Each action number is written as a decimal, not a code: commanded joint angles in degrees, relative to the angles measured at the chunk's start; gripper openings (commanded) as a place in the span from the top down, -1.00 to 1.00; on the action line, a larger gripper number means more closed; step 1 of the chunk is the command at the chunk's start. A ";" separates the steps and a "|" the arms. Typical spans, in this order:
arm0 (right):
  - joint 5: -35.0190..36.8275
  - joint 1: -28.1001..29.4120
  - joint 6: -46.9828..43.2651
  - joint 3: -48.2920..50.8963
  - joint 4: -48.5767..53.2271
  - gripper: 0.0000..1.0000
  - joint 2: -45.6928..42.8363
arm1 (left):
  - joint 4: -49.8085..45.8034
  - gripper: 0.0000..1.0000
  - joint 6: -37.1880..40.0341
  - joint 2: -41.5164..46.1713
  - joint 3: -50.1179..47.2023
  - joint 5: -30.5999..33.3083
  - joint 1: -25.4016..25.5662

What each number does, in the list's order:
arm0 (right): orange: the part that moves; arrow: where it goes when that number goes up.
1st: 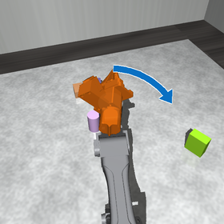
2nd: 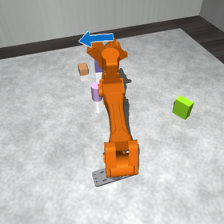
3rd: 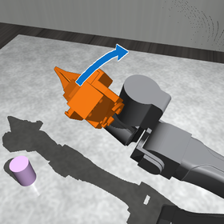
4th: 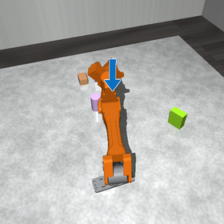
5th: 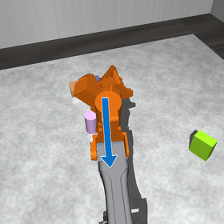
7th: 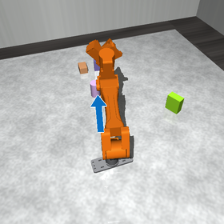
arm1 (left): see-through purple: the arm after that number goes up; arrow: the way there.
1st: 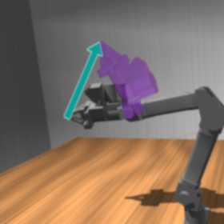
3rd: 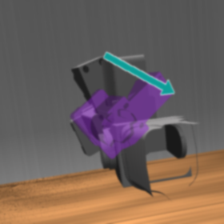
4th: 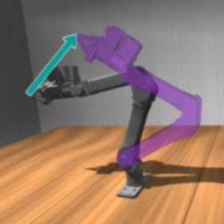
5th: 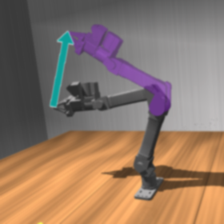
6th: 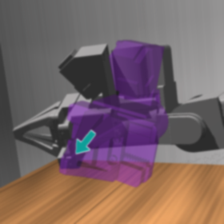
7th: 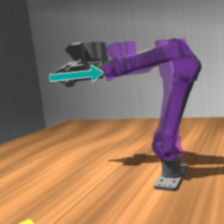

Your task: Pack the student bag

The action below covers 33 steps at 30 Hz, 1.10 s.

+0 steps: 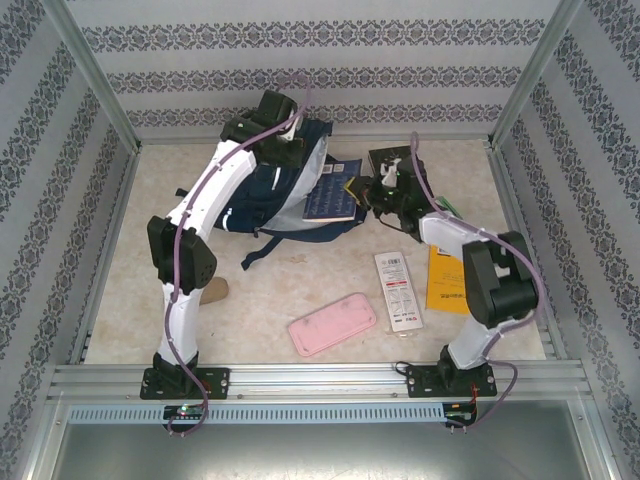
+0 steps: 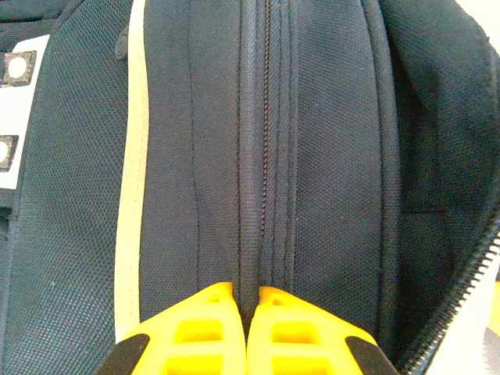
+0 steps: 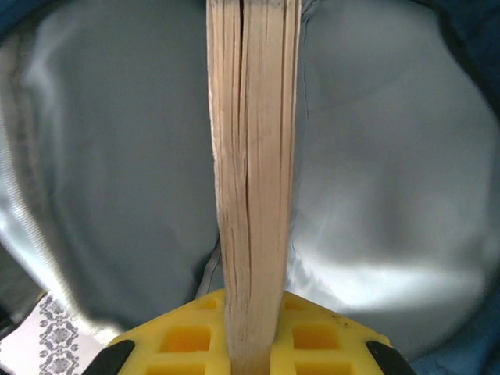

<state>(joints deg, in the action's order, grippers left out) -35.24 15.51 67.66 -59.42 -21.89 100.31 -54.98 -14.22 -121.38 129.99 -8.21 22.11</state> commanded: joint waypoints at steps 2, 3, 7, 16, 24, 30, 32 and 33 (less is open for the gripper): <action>2.44 3.10 3.26 -7.83 -7.44 1.00 7.97 | 4.11 1.00 -3.72 5.00 3.47 -7.65 -2.57; 2.85 4.02 4.05 -10.16 -7.93 1.00 9.93 | 4.55 1.00 -4.70 5.14 3.52 -8.86 -3.09; 5.07 7.04 6.64 -19.54 -8.08 1.00 17.11 | 6.09 1.00 -7.08 5.36 4.11 -11.95 -4.25; 12.84 11.74 12.67 -37.48 -7.07 1.00 32.18 | 7.67 1.00 -9.90 4.63 5.54 -15.12 -4.29; 15.63 14.71 15.63 -56.08 -0.15 1.00 45.66 | 9.02 1.00 -11.71 4.92 5.40 -17.14 -4.27; 12.37 15.45 10.80 -64.45 10.18 0.29 48.92 | 8.63 1.00 -11.09 4.94 5.40 -16.63 -4.32; 11.69 15.19 9.23 -62.91 11.06 0.13 47.37 | 8.06 1.00 -10.35 4.97 5.37 -15.90 -4.31; 11.77 14.96 8.72 -61.10 11.08 0.07 46.20 | 7.57 1.00 -9.89 5.09 5.34 -15.19 -4.29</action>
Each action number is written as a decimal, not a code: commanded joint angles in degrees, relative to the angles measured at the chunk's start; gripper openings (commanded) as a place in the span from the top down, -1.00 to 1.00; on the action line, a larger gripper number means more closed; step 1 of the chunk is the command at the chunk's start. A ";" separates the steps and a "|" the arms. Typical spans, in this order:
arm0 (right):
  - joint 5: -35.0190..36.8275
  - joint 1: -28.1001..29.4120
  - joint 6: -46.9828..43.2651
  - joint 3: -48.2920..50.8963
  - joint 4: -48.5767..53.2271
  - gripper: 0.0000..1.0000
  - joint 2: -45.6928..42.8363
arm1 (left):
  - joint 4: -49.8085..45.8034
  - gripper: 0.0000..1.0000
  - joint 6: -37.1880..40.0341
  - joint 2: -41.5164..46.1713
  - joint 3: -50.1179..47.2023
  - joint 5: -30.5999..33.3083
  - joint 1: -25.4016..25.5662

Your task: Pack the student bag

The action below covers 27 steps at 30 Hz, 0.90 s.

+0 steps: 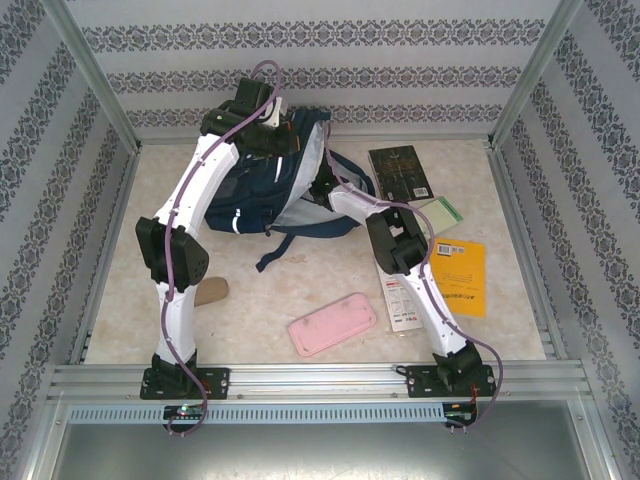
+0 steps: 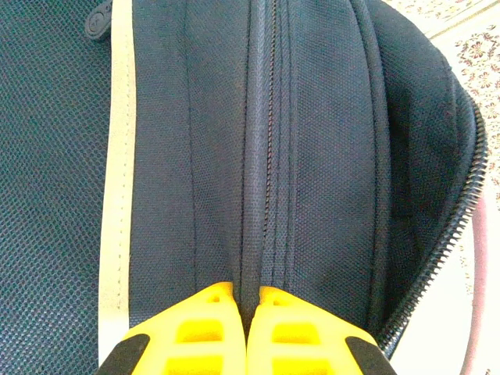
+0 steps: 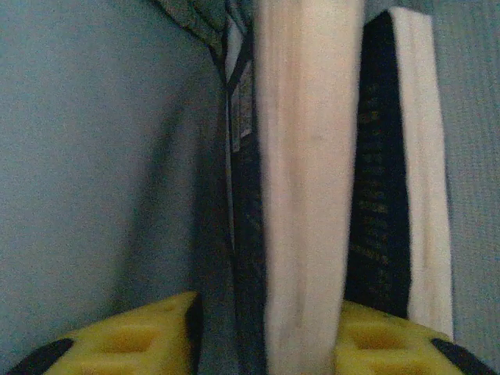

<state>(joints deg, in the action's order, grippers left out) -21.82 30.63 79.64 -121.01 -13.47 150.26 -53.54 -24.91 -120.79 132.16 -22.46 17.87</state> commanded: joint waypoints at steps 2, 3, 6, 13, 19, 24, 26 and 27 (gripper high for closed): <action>-1.72 -0.64 -4.64 3.99 2.58 -0.11 -6.59 | 4.91 1.00 1.87 4.36 3.10 1.17 -0.09; -1.74 -0.90 -5.50 5.83 2.58 -0.13 -8.06 | 4.22 1.00 2.38 4.38 3.02 2.58 -0.07; -1.77 -1.43 -7.79 10.69 2.58 -0.19 -12.60 | 2.62 1.00 4.33 4.34 2.07 6.59 -0.07; -1.98 -2.15 -11.42 21.94 2.69 -0.27 -22.29 | 2.15 1.00 6.90 4.38 -2.85 12.25 -0.22; -1.23 -3.31 -15.74 34.55 3.67 -0.19 -32.55 | 2.48 1.00 8.48 5.18 -7.65 18.68 -0.54; 0.59 -5.06 -23.65 42.46 10.09 -0.07 -42.02 | 3.89 1.00 7.88 5.83 -12.31 21.18 -0.98; 2.10 -5.98 -27.88 44.26 14.36 0.03 -45.22 | 5.04 1.00 7.51 6.22 -14.37 20.23 -0.99; 3.36 -6.71 -30.42 44.94 16.94 0.08 -46.69 | 5.55 0.98 7.30 6.36 -15.32 19.66 -0.96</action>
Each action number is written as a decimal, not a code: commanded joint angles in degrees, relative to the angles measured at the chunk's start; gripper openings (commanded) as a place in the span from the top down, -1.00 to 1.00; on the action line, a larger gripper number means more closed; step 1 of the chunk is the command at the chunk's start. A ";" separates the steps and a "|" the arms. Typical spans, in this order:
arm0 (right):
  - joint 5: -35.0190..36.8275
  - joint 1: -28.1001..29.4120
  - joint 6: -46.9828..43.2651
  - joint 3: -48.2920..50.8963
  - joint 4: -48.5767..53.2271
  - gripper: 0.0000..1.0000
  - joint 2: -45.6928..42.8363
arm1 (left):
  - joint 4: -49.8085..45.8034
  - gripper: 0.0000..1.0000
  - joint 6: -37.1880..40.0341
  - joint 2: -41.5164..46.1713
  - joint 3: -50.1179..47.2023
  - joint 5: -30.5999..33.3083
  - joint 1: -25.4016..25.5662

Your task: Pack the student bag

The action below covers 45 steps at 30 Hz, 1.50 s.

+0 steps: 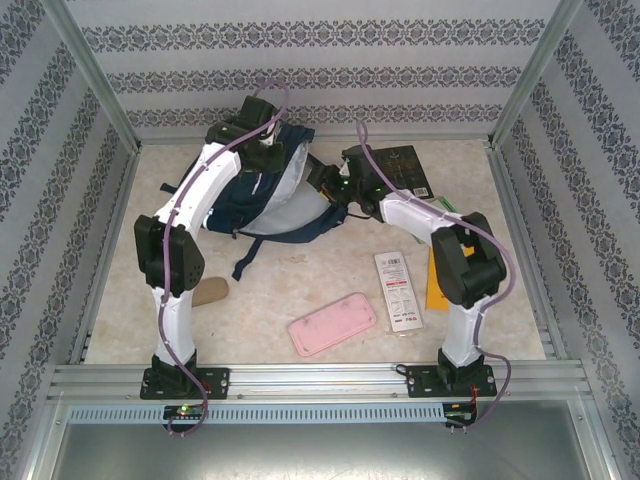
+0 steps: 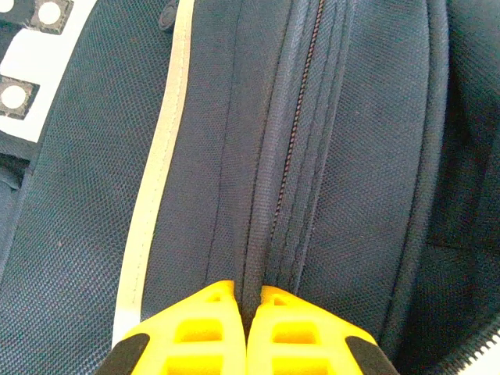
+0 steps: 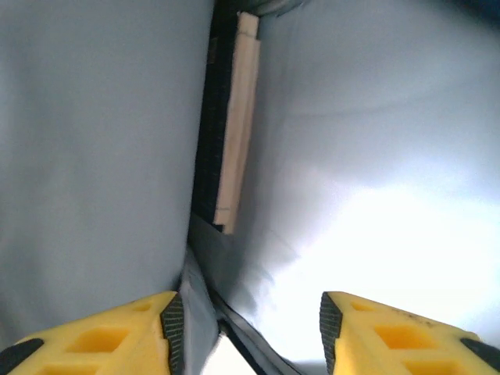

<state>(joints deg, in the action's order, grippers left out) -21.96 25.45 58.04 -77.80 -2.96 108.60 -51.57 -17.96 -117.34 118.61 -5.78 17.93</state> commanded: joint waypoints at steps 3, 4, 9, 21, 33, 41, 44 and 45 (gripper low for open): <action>7.33 -4.31 -14.03 4.32 11.11 0.35 -8.14 | 4.32 0.88 -0.50 3.56 -3.74 2.17 -1.02; 8.26 -5.52 -15.35 4.66 12.48 0.46 -8.46 | 4.50 0.86 -0.75 3.86 -4.21 1.61 -1.00; 13.14 -12.20 -20.15 1.75 21.56 0.94 -6.04 | 6.21 0.64 -1.84 6.07 -8.04 -0.12 -1.05; 22.92 -16.05 -27.22 -19.35 38.97 1.00 13.02 | 11.79 -0.06 -6.21 13.12 -20.30 -8.32 -0.97; 22.21 -16.31 -26.74 -32.23 50.32 0.95 25.07 | 13.20 -0.10 -6.31 19.30 -27.40 -12.95 -0.92; 17.32 -11.75 -24.25 -32.90 52.24 0.95 25.18 | 13.31 -0.10 -5.14 19.69 -28.72 -16.43 -0.89; 17.10 -9.27 -22.58 -31.00 51.22 0.93 23.46 | 14.12 -0.11 -5.47 19.91 -29.45 -17.92 -0.89; 16.73 -8.39 -21.91 -30.37 50.81 0.93 22.88 | 14.63 -0.10 -5.78 19.93 -29.81 -18.66 -0.90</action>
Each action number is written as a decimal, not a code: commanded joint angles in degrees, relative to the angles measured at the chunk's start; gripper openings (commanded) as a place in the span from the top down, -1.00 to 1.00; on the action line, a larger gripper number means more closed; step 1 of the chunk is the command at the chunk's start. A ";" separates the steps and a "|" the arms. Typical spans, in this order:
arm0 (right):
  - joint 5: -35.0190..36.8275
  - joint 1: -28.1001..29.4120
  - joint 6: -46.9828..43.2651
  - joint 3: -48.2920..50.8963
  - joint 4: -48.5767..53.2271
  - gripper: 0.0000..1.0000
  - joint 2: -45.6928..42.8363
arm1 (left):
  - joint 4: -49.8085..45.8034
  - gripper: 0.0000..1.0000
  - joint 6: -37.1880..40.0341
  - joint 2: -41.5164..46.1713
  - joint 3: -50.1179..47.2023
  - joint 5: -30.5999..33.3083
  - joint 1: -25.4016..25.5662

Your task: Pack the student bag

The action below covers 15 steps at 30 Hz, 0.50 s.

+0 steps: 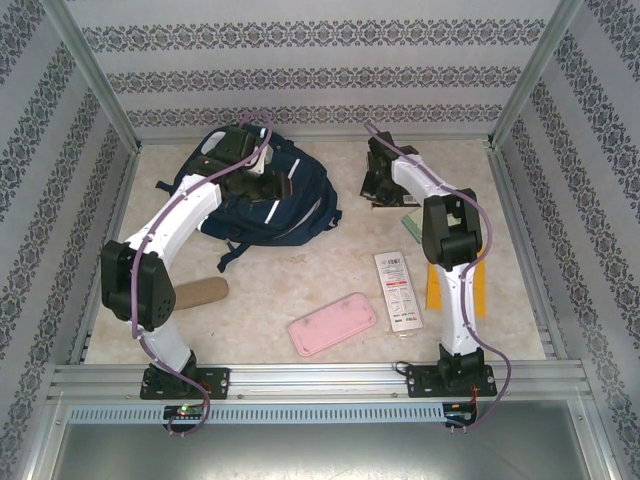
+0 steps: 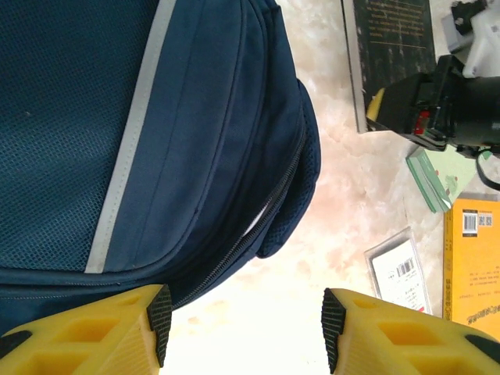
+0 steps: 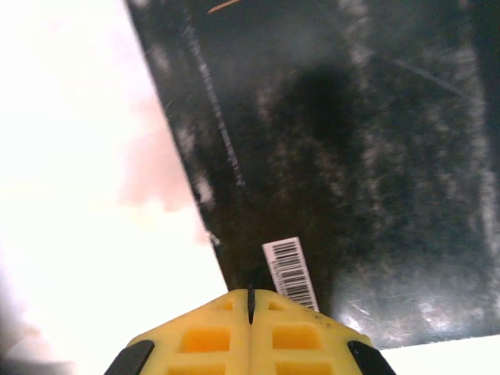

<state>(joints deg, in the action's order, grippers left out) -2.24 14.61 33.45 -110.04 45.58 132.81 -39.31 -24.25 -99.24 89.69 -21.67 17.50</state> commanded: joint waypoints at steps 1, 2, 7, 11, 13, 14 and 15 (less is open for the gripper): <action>-3.40 3.23 3.33 2.30 1.90 0.92 -1.80 | 2.91 -0.11 0.09 1.84 -1.30 -3.84 -0.50; -3.78 3.91 3.86 2.54 1.74 0.92 -2.21 | 3.51 -0.10 -0.28 1.81 -1.62 -4.73 -0.45; -4.69 6.00 5.22 4.14 0.98 0.92 -4.73 | 4.70 -0.11 -1.36 1.08 -1.68 -5.57 1.07; -5.59 5.53 3.54 5.86 -0.39 0.87 -9.07 | 5.83 -0.11 -3.47 -1.80 0.41 -4.05 3.24; -5.98 4.72 1.83 6.85 -1.41 0.78 -11.70 | 6.10 -0.11 -5.33 -4.11 2.72 -3.10 4.59; -6.24 4.23 0.64 7.92 -2.75 0.71 -13.31 | 6.70 -0.11 -6.23 -5.47 3.83 -2.65 5.48; -6.28 3.80 -0.09 8.61 -3.68 0.66 -14.21 | 7.24 -0.11 -6.81 -6.62 4.80 -1.96 6.37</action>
<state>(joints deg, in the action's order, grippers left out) -7.49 20.05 36.18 -102.76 44.01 124.55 -35.48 -27.81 -102.83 91.42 -25.02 21.74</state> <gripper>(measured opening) 0.160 0.556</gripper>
